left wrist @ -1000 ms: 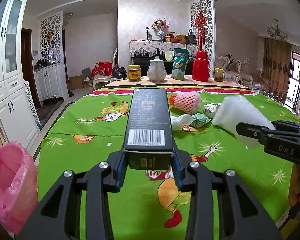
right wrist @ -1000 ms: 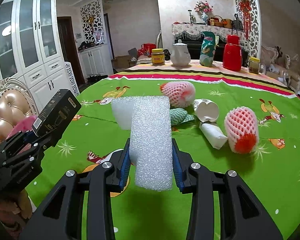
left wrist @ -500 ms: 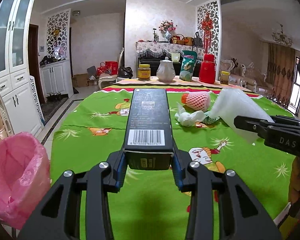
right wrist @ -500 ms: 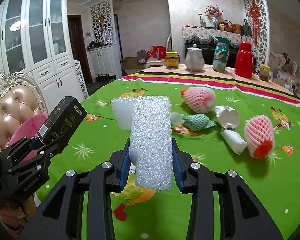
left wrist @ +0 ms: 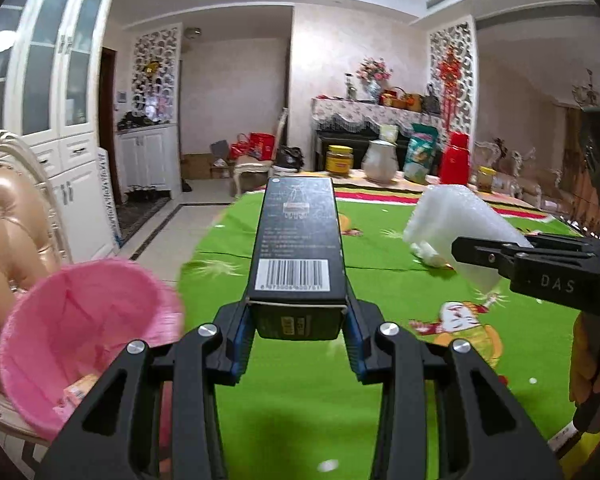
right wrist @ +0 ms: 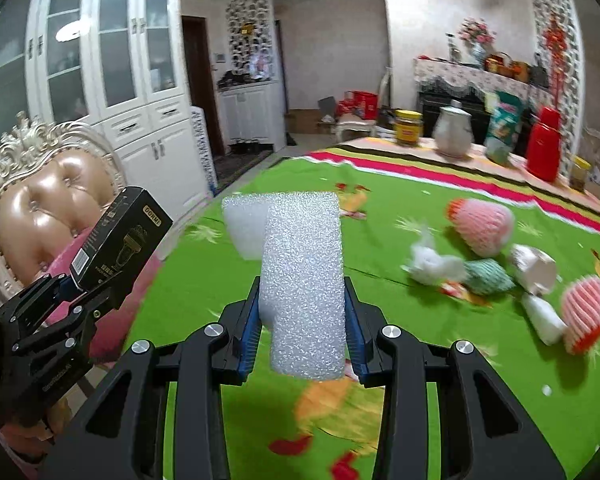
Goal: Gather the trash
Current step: 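Open both tools over the pink bin to drop the box and foam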
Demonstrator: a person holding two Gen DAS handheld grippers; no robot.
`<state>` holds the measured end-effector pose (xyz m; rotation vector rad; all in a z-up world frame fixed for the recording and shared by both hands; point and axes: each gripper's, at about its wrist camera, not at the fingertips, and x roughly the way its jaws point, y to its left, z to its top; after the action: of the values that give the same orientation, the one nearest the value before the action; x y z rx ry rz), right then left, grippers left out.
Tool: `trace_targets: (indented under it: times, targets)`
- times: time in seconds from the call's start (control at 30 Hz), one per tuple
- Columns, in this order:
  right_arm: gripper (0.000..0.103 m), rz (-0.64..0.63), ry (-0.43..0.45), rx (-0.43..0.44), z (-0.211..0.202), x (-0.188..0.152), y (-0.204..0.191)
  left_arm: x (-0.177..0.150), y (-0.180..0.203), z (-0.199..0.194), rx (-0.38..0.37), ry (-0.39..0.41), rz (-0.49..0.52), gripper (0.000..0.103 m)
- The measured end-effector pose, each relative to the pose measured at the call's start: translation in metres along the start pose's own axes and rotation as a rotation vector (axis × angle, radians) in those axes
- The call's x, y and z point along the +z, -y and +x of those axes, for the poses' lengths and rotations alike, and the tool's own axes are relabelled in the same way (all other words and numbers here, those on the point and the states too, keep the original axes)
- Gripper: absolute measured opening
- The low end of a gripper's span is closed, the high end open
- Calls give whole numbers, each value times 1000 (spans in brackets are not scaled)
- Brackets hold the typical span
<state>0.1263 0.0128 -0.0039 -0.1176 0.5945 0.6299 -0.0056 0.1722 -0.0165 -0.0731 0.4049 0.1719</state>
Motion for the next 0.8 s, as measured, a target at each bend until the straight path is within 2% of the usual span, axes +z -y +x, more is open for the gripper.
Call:
trace_targets:
  times: [0.27,0.47,0.8]
  targets:
    - [36,-78,-2,123,29,23,-66,-1,-75,-35,141,32,-67,37]
    - [37,-156,-8,208,49,39,-126,-7,-130,-43,242,17,-127,38]
    - [37,-227,-96,313,99,44,-193,-26,-196,-37,317,-52,-226,38]
